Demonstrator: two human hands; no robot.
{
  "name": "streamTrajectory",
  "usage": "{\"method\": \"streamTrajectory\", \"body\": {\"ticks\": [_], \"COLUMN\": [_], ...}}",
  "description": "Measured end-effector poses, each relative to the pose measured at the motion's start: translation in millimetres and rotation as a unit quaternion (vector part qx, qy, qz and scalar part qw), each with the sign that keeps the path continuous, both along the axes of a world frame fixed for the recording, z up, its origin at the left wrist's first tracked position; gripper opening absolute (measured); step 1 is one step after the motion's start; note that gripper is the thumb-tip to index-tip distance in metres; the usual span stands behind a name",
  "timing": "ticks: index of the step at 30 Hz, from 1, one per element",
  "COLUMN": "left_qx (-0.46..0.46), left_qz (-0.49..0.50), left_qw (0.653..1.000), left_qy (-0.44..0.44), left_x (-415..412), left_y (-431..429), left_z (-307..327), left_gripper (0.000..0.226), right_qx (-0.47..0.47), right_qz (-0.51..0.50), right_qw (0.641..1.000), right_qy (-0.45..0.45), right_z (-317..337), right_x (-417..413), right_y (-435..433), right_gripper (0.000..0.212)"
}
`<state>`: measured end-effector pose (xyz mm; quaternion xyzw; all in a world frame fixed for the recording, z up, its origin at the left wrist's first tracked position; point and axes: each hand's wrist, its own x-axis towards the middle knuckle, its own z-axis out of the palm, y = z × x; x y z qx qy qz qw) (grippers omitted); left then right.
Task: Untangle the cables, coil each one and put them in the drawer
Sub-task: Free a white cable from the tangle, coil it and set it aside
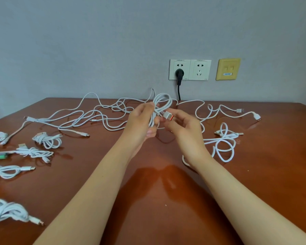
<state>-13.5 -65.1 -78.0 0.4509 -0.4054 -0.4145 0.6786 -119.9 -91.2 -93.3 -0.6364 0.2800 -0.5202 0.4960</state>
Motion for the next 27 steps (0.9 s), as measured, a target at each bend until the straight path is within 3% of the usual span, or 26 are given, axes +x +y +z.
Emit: {"method": "streamTrajectory", "body": {"ticks": [4,10,13,21,24,27], "left_qx": [-0.004,-0.021,-0.042,-0.064,-0.057,-0.05], "left_qz": [0.024,0.035,0.03,-0.069,-0.087,-0.083], "left_qw": [0.997,0.968,0.954,0.947,0.951,0.957], "left_qy": [-0.075,-0.249,-0.296,-0.307,-0.29,-0.275], "left_x": [1,2,4,8,9,10], "left_y": [0,-2,0,3,3,2], "left_z": [-3,-11,-10,-11,-12,-13], "left_gripper": [0.015,0.013,0.016,0.01,0.011,0.017], "right_qx": [-0.031,-0.04,-0.015,0.1,0.146,0.185], "right_qz": [0.026,0.011,0.014,0.061,0.072,0.12], "right_qw": [0.999,0.997,0.998,0.988,0.983,0.975], "right_qy": [0.036,0.064,0.067,0.099,0.079,0.039], "right_z": [-3,-3,1,5,5,3], "right_x": [-3,-14,-17,-27,-25,-25], "right_y": [-4,-12,-14,-17,-17,-18], "right_gripper": [0.016,0.02,0.02,0.028,0.037,0.031]}}
